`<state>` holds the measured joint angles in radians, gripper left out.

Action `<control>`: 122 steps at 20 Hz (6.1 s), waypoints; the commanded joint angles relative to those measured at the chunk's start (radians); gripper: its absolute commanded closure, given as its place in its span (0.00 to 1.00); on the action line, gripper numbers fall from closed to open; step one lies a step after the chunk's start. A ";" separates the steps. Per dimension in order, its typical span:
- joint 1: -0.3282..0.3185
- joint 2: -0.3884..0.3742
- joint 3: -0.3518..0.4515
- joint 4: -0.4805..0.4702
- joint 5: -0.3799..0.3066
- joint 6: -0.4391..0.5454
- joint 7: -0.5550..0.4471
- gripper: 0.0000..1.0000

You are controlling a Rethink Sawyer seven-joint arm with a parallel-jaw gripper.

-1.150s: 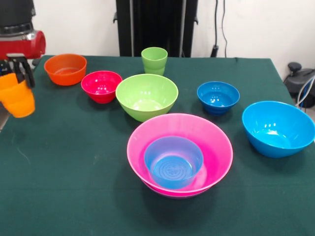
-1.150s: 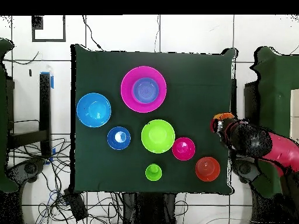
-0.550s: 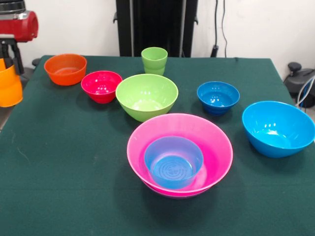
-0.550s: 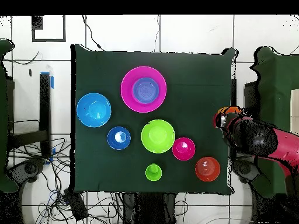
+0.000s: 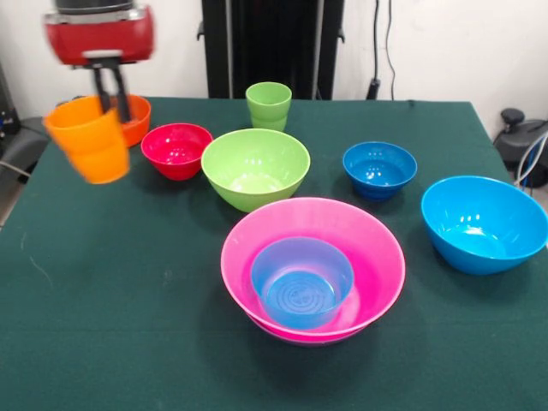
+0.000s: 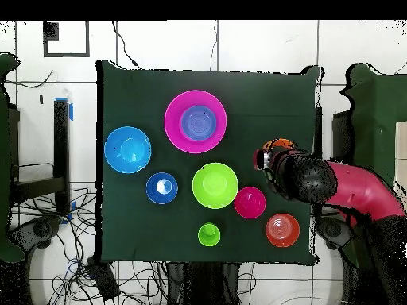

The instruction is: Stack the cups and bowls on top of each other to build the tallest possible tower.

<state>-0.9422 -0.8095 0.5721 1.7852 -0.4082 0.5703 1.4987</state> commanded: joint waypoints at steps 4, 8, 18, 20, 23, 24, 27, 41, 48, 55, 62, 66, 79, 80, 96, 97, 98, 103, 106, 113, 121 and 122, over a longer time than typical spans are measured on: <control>0.184 -0.029 -0.085 0.149 0.086 -0.063 0.296 1.00; 0.259 -0.023 -0.121 0.130 0.103 -0.087 0.361 1.00; 0.375 0.023 -0.156 0.055 0.138 -0.101 0.459 1.00; 0.384 0.033 -0.159 0.027 0.137 -0.090 0.458 1.00; 0.399 0.058 -0.158 -0.028 0.138 -0.061 0.449 1.00; 0.403 0.066 -0.156 -0.044 0.139 -0.052 0.447 1.00; 0.412 0.077 -0.156 -0.075 0.143 -0.029 0.438 1.00; 0.461 0.185 -0.138 -0.317 0.155 0.158 0.350 1.00; 0.469 0.253 -0.135 -0.388 0.140 0.150 0.338 1.00; 0.470 0.285 -0.150 -0.398 0.112 0.086 0.346 1.00; 0.457 0.295 -0.141 -0.391 0.085 0.043 0.313 0.00; 0.458 0.295 -0.149 -0.396 0.082 0.078 0.301 0.00; 0.447 0.285 -0.155 -0.386 0.077 0.067 0.301 0.00; 0.446 0.280 -0.155 -0.379 0.077 0.065 0.302 0.00; 0.420 0.317 -0.148 -0.392 0.053 0.036 0.264 0.00; 0.418 0.324 -0.144 -0.396 0.052 0.035 0.259 0.00; 0.417 0.327 -0.143 -0.398 0.052 0.035 0.258 0.00; 0.411 0.330 -0.139 -0.396 0.049 0.035 0.253 0.00; 0.405 0.338 -0.135 -0.393 0.046 0.017 0.253 0.00; 0.388 0.391 -0.118 -0.396 0.038 -0.038 0.248 0.00; 0.367 0.444 -0.101 -0.375 0.034 -0.094 0.237 0.00; 0.365 0.454 -0.097 -0.383 0.033 -0.096 0.228 0.00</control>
<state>-0.5666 -0.4320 0.4446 1.3928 -0.2710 0.5445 1.8258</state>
